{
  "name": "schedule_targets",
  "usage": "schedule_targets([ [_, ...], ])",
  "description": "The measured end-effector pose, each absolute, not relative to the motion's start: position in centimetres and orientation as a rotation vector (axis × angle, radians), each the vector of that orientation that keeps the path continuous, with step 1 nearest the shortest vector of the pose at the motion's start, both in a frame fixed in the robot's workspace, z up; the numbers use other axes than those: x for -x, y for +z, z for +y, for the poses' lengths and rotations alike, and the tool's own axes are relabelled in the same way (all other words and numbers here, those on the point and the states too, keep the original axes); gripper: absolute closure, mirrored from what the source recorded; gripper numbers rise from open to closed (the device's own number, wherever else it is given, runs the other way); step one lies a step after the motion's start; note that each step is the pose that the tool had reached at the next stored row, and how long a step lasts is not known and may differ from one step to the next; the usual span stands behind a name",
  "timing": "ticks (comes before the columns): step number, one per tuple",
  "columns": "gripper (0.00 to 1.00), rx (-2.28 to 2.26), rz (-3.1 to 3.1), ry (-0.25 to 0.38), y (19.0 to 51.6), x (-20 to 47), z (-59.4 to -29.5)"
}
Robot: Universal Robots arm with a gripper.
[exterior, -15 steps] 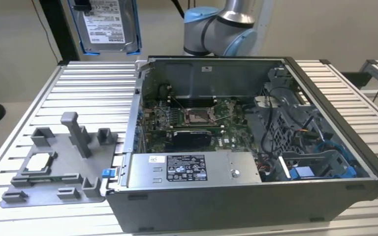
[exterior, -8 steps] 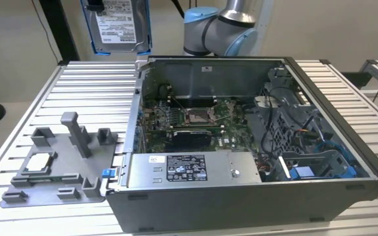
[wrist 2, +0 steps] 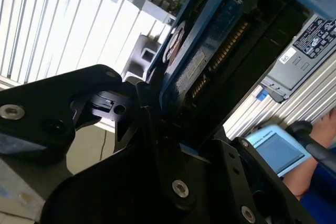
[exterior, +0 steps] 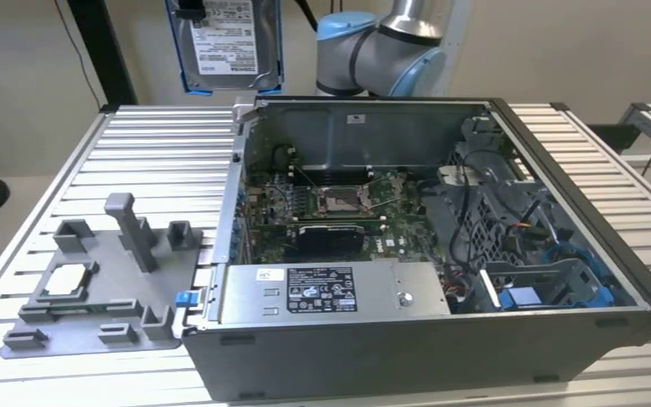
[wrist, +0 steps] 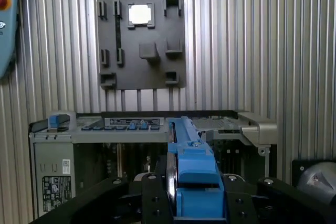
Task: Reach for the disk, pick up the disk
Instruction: 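Pick up the disk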
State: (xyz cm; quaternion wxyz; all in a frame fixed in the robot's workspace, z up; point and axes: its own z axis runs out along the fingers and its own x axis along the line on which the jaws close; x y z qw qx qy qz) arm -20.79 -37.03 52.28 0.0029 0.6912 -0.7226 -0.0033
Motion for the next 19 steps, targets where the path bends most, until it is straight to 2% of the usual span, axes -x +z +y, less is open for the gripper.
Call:
schedule_targets([
  [19,1.00,-2.167,-2.266,-0.010,52.3,14.9,-37.0],
])
